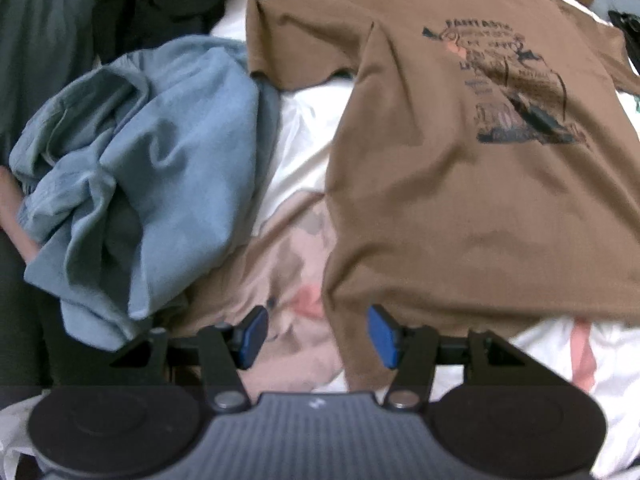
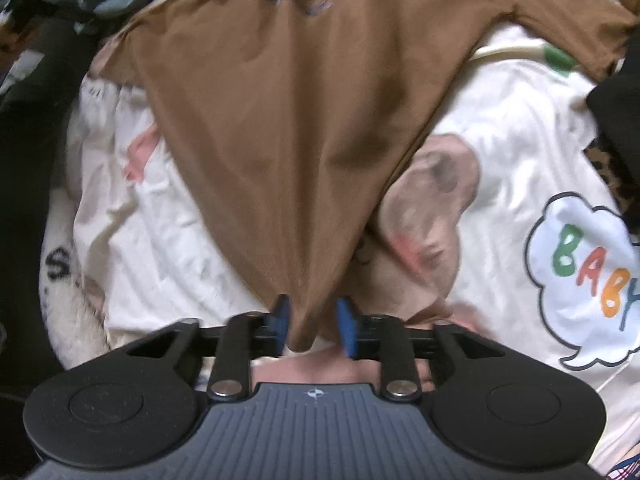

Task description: Fold clothes

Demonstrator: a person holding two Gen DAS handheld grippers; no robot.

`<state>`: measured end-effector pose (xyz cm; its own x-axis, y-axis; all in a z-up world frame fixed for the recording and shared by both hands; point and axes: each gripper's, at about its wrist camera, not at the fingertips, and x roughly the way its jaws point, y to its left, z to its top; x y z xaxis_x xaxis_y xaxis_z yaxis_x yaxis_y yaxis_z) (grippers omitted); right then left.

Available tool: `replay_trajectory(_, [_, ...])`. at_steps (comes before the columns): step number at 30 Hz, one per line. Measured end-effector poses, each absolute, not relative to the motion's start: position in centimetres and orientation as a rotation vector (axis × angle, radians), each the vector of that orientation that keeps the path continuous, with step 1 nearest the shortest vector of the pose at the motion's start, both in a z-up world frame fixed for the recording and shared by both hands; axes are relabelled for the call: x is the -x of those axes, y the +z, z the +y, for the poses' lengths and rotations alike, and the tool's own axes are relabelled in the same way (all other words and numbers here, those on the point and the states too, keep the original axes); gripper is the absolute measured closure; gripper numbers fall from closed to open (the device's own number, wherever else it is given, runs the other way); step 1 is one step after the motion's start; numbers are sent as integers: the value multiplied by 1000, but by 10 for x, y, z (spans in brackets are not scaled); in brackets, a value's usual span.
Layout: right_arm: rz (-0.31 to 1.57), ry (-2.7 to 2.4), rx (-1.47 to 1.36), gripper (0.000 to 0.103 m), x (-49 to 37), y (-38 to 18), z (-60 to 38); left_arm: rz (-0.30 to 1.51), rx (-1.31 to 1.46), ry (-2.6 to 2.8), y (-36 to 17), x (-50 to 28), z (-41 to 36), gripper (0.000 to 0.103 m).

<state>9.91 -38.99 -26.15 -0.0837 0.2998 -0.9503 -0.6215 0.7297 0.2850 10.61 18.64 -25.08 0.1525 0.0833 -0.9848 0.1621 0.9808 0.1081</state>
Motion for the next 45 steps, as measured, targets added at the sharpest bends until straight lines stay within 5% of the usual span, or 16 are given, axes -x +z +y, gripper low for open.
replay_trajectory(14, [1458,602,163,67,-117,-295,-393,1642,63,-29,-326,-113,213,45])
replay_trajectory(20, [1496,581,102,67,-114,-309,-400,1683,100,-56,-341,-117,204,66])
replay_trajectory(28, [1527,508,64,67,-117,-320,-406,1686,115,-47,-349,-112,203,70])
replay_trajectory(33, [1565,499,-9,67,-118,-331,-408,1662,124,-62,-341,-107,205,98])
replay_trajectory(39, [1579,498,9,66,-114,-335,-406,1624,107,-82,-314,-97,206,100])
replay_trajectory(40, [1577,508,2,68,-113,-336,-405,1619,115,-84,-308,-95,208,100])
replay_trajectory(43, [1575,581,15,100,-107,-334,-397,1609,127,-93,-291,-88,213,100])
replay_trajectory(45, [1564,639,31,100,-104,-323,-394,1604,119,-108,-277,-85,217,101])
